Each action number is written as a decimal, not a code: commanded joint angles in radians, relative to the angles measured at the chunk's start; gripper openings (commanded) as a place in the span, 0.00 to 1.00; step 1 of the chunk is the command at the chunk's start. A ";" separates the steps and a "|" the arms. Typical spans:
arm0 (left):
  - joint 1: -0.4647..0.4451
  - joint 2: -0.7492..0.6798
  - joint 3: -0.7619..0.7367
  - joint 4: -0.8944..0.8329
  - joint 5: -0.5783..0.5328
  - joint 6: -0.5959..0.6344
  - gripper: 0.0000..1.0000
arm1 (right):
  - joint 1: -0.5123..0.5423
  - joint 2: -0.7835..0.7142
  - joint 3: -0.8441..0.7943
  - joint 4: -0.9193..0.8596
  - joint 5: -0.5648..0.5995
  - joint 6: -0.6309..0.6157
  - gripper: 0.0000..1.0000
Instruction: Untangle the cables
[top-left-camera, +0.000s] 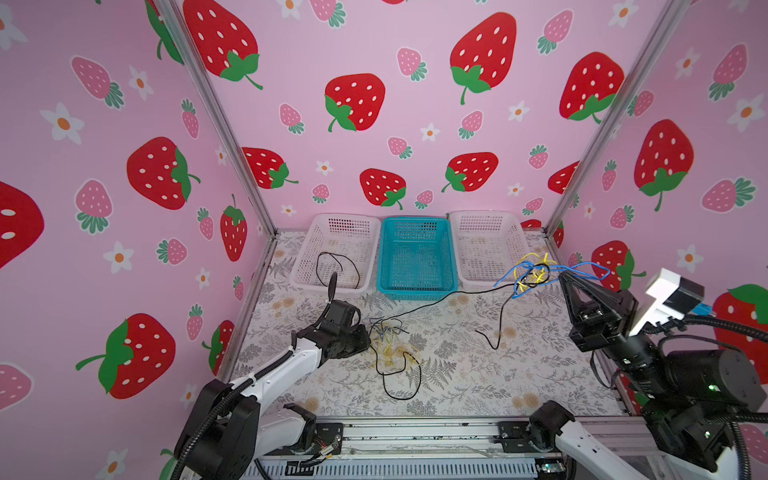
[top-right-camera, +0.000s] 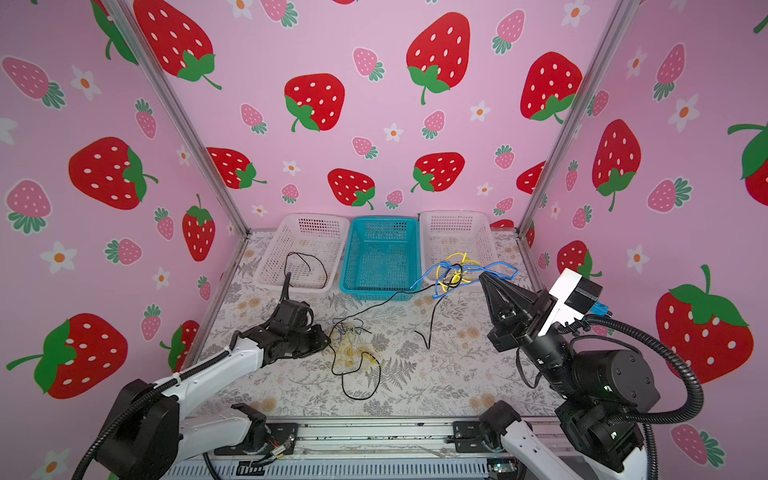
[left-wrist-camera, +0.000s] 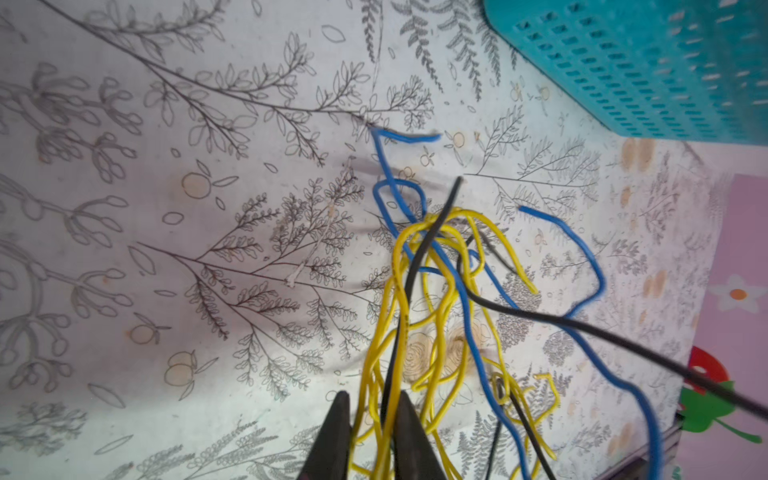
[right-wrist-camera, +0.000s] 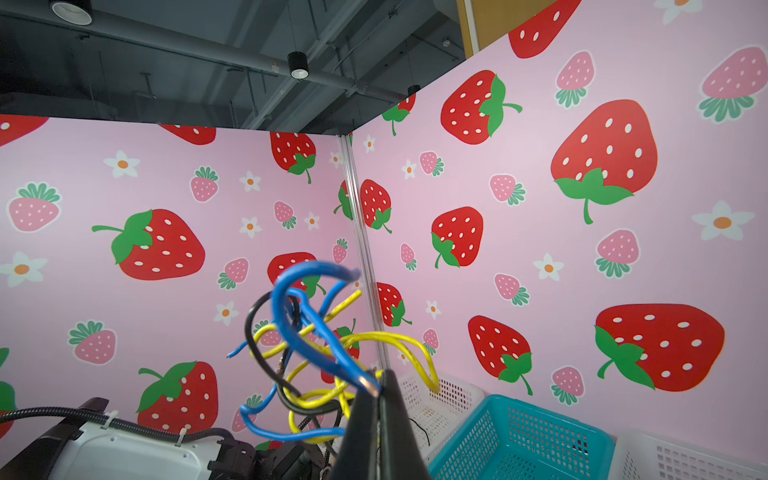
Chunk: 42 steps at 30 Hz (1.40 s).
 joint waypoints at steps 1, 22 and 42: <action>0.004 -0.010 0.029 -0.027 0.004 -0.003 0.42 | -0.004 0.006 -0.026 0.041 -0.021 0.013 0.00; -0.055 -0.238 0.385 -0.227 -0.096 0.508 0.90 | -0.004 0.071 -0.104 0.137 -0.138 0.098 0.00; -0.251 -0.065 0.441 0.002 0.044 0.891 0.99 | -0.004 0.093 -0.101 0.157 -0.207 0.142 0.00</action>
